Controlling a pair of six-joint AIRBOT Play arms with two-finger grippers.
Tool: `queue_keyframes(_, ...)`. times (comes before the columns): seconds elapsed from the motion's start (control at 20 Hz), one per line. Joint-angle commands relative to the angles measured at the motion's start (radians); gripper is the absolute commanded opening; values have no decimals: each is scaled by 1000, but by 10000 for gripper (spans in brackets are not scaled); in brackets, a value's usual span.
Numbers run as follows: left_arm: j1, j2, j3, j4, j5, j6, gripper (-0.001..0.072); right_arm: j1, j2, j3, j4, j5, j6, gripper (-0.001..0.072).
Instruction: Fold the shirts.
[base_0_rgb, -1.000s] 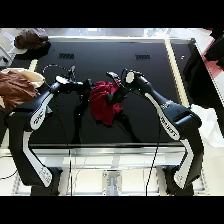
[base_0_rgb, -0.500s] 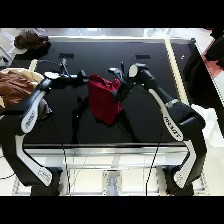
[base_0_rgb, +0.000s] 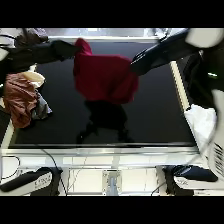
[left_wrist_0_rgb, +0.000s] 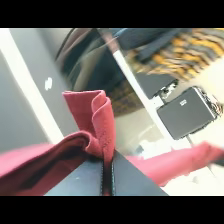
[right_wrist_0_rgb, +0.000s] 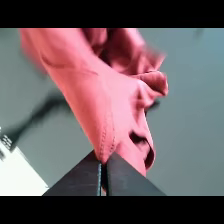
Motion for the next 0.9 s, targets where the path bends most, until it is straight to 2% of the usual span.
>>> queue_keyframes(0.0, -46, 224, 0, 103, -11, 21, 13, 10, 182, 7, 2, -131, 3, 18)
queue_keyframes(0.1, -77, 290, 0, 250, 2, -27, 12, 10, 234, 7, -32, -201, 2, 19)
queue_keyframes(0.15, -95, 305, 0, 385, 24, -88, 11, 9, 244, 7, -68, -233, 2, 19)
queue_keyframes(0.3, -132, 259, -1, 819, 52, -364, 12, 6, 217, -60, -231, -378, 8, 19)
queue_keyframes(0.35, -144, 223, -3, 888, 51, -408, 12, -3, 186, -99, -259, -443, 30, 18)
queue_keyframes(0.5, -189, 55, -3, 909, 60, -410, 12, -43, -2, -123, -254, -540, 47, 19)
queue_keyframes(0.6, -223, -84, -3, 909, 127, -410, 17, -72, -160, -123, -257, -564, 77, 21)
queue_keyframes(0.65, -237, -169, -3, 909, 201, -410, 176, -97, -239, -122, -257, -581, 100, 22)
queue_keyframes(0.7, -243, -237, -3, 909, 276, -403, 494, -122, -306, -122, -257, -603, 154, 44)
queue_keyframes(0.75, -246, -292, -3, 901, 349, -404, 707, -153, -360, -122, -257, -625, 246, 196)
queue_keyframes(0.8, -245, -330, -3, 899, 422, -404, 712, -190, -401, -122, -255, -638, 344, 429)
queue_keyframes(0.85, -234, -344, -3, 903, 482, -403, 712, -225, -420, -122, -255, -633, 393, 466)
